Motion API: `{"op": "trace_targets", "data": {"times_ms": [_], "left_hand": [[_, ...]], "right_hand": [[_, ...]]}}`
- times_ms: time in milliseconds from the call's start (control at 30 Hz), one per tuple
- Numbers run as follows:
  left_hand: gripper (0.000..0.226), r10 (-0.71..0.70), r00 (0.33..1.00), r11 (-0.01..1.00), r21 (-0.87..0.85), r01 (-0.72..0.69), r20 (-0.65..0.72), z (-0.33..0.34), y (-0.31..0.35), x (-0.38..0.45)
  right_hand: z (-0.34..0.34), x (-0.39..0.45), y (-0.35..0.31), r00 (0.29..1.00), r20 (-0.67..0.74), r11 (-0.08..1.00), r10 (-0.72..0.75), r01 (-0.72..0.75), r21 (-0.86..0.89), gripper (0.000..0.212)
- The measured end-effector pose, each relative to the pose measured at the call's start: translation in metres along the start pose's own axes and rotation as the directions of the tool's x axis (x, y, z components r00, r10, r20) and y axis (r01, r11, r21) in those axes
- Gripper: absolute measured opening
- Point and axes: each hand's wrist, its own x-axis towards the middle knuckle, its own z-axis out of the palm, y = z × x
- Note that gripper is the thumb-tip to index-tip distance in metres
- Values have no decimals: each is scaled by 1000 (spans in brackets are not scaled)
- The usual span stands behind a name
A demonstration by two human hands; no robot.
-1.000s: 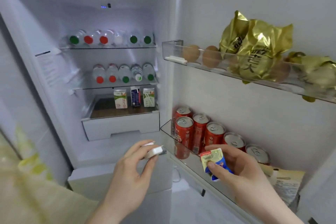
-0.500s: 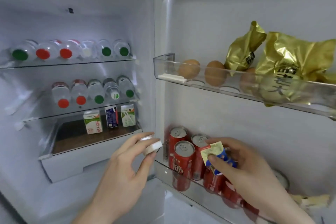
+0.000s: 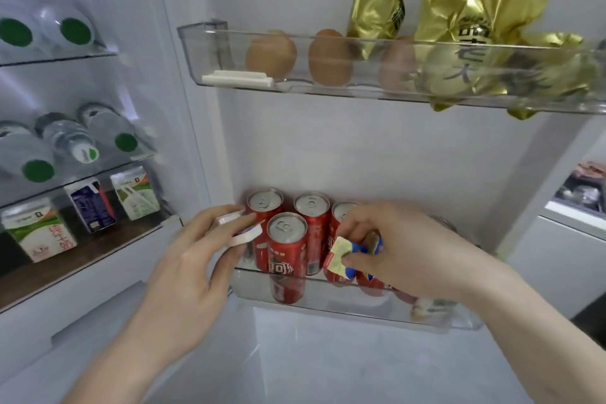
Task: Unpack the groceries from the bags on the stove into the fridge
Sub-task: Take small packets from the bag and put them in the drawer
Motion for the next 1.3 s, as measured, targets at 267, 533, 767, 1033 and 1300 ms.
{"op": "trace_targets", "data": {"times_ms": [267,533,767,1033,1300], "left_hand": [[43,61,991,991,111,-75,121,3,-23,5],[37,47,995,992,109,-56,83,2,-27,5],[27,71,997,993,91,-72,14,-2,-37,0],[27,22,980,998,70,-9,-199,-52,-46,10],[23,-41,900,983,146,115,-433,-114,-81,-2]], "right_hand": [[15,23,-18,997,78,973,27,-8,-230,10],[22,21,-26,997,-30,978,78,-82,-190,17],[22,15,-24,987,-130,986,97,-113,-120,17],[19,15,-78,946,-321,963,-39,122,242,26],[72,71,-139,956,-213,829,-204,284,482,20]]}}
